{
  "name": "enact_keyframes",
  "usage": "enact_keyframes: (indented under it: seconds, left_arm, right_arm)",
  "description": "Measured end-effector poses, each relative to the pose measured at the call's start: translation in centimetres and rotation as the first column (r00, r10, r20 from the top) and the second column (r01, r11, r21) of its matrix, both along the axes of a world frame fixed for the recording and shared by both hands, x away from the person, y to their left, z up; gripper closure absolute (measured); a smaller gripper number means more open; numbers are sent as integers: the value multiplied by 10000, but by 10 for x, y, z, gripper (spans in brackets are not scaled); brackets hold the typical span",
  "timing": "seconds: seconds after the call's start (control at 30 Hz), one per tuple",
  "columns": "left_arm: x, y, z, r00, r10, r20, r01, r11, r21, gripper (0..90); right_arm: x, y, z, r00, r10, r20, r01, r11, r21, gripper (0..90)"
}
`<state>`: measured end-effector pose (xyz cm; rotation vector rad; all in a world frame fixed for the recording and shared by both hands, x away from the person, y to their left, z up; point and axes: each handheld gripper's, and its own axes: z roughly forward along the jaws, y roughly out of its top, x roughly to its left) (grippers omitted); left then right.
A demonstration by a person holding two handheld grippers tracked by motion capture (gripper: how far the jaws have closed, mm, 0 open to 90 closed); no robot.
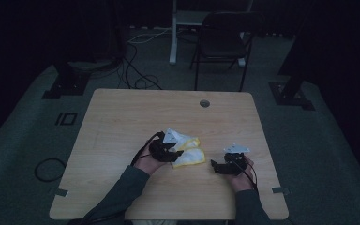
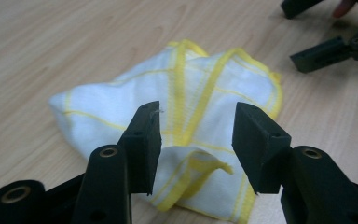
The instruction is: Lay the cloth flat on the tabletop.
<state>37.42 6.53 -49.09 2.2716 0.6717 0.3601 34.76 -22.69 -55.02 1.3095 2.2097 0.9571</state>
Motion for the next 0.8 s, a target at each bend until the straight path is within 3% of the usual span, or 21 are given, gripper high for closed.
enact_keyframes:
  seconds: [0.2,0.6,0.8]
  left_arm:
    - [4,-1,-7,9999,-111,-102,112,9999,98,495]
    - [8,4,-17,9999,124,-3,-124,9971,745,505]
    - [9,7,-22,9996,271,-8,-269,9948,984,742]
  right_arm:
    - [0,0,0,10000,12,0,-12,10000,-14,134]
    - [0,0,0,10000,9,-2,-9,10000,-10,133]
    - [0,0,0,10000,8,-2,-8,10000,-9,134]
